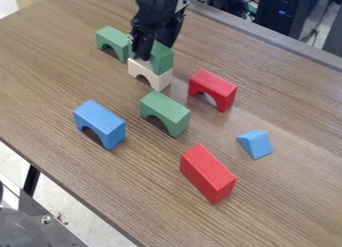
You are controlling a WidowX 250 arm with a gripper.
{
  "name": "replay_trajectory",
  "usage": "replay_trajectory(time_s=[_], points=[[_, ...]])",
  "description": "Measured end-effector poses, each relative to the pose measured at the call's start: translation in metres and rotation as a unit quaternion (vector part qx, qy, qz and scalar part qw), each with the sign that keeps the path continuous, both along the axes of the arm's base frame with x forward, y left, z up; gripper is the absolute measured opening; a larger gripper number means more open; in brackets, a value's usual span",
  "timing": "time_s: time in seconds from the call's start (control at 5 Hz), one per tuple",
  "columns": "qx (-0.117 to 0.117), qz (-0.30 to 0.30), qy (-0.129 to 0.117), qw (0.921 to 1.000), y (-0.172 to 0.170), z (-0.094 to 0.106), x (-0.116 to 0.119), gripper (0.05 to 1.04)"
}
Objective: Move the first green arch from the middle of the table to the top of the white arch.
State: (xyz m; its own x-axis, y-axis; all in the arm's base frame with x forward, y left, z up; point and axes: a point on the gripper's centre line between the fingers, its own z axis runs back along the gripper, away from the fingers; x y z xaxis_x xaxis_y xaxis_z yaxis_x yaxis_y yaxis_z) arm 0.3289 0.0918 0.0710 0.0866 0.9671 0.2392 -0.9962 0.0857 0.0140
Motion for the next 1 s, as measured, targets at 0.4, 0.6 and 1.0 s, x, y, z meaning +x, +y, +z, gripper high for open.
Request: replay_trajectory(time_s=[0.4,0.6,1.0], points=[[-0.005,0.021,-0.005,0.9998,0.0013,0.0039,0.0012,1.002],[-0.026,0.056,-0.004,0.9981,0.004,0.0068,0.0014,1.0],[-0.046,0.084,0.024,0.9951,0.0057,0.0088,-0.0057,1.0]])
